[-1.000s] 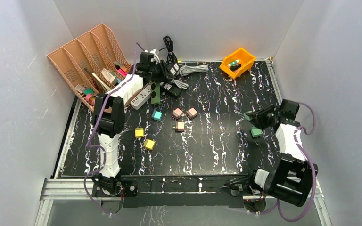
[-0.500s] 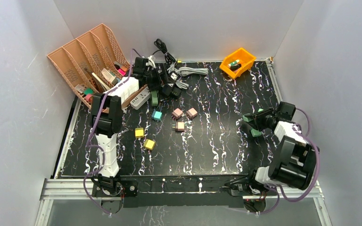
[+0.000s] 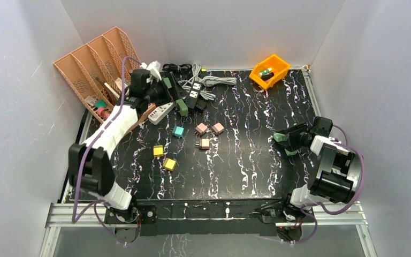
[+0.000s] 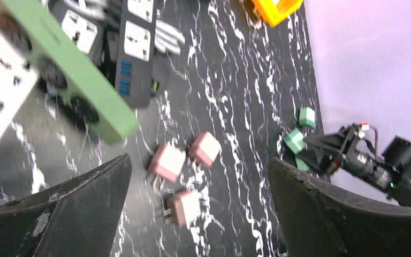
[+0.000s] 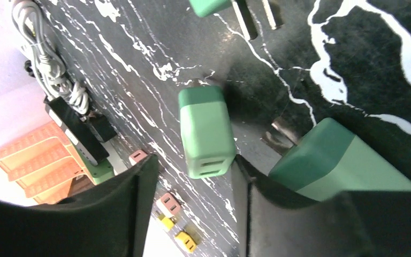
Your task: Pull the plug off the socket
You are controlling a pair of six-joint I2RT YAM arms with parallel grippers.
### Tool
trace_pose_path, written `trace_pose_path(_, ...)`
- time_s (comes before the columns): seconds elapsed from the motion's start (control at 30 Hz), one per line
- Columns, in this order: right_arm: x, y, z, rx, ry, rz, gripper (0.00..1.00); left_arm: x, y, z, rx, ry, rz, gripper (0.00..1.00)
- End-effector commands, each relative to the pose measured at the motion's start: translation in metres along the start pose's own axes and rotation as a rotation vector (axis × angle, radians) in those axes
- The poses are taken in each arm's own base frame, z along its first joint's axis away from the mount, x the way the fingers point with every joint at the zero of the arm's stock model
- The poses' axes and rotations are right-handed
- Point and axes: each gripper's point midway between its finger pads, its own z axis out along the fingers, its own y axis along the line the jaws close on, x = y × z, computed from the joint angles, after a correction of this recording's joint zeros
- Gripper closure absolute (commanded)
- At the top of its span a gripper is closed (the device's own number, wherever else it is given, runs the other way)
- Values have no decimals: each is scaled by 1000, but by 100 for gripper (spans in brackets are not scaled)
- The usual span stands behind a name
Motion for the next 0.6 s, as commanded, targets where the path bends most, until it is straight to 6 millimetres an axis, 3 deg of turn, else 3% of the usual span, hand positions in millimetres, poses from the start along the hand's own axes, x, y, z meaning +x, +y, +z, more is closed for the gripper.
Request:
trace_pose_path(0.0,-13,9,3,-19,-33,-54,35,58,-1,-22,-38,32,-31,1)
trace_pose_path(0.17,-21,17,0,-22,-49,-93,28,129,0,-12,-79,-36,37,2)
trace_pose_path(0.37,-24,55,-24,-86,-86,-156,25,129,13,15,-192,-145,57,2)
trace_pose_path(0.57,-4,98,-51,-182,-126,-263,24,121,8,54,-221,-258,110,2)
